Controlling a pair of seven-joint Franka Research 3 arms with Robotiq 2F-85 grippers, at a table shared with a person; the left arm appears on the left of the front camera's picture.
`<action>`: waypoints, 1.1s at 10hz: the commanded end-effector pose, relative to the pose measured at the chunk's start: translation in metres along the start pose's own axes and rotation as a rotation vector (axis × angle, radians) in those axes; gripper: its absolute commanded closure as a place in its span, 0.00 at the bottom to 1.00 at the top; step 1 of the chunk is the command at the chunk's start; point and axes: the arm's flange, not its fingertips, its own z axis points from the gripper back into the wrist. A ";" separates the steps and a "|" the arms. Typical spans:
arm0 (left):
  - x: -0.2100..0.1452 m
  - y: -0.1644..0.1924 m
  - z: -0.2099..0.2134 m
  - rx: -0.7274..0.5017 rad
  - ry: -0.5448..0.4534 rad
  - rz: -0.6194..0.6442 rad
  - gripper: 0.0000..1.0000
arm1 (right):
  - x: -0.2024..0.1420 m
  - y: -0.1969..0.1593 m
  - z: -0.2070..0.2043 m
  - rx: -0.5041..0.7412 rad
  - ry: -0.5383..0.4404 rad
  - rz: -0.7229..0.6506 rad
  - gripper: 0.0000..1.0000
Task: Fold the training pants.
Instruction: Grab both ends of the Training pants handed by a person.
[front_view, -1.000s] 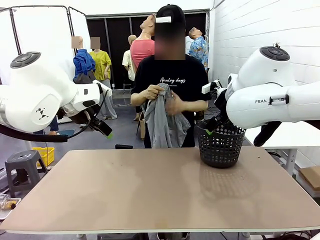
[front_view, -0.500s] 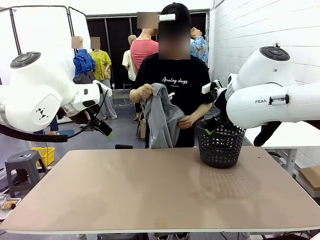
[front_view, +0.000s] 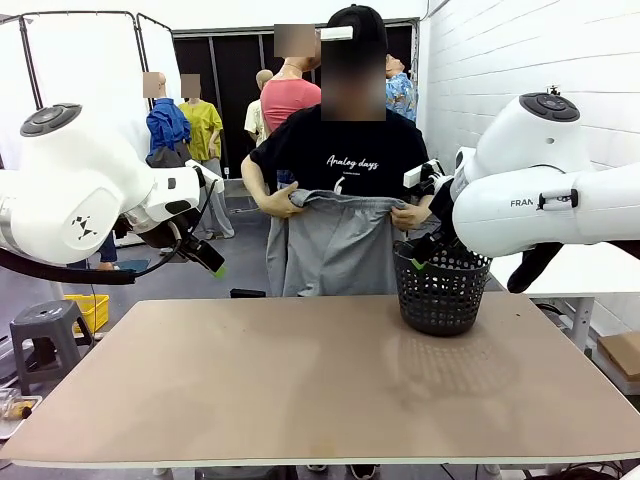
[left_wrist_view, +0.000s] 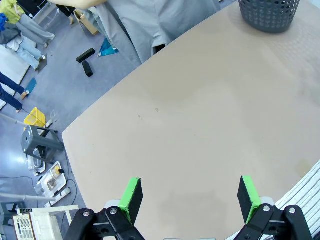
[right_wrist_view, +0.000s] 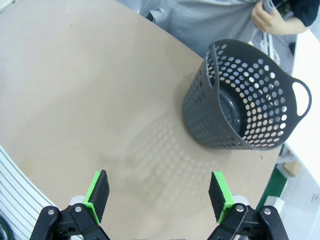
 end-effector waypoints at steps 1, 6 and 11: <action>0.001 0.001 -0.002 0.004 -0.010 -0.014 0.00 | 0.001 0.000 -0.004 0.000 -0.008 -0.002 0.00; 0.001 0.001 -0.002 0.004 -0.010 -0.014 0.00 | 0.001 0.000 -0.004 0.000 -0.008 -0.002 0.00; 0.001 0.001 -0.002 0.004 -0.010 -0.014 0.00 | 0.001 0.000 -0.004 0.000 -0.008 -0.002 0.00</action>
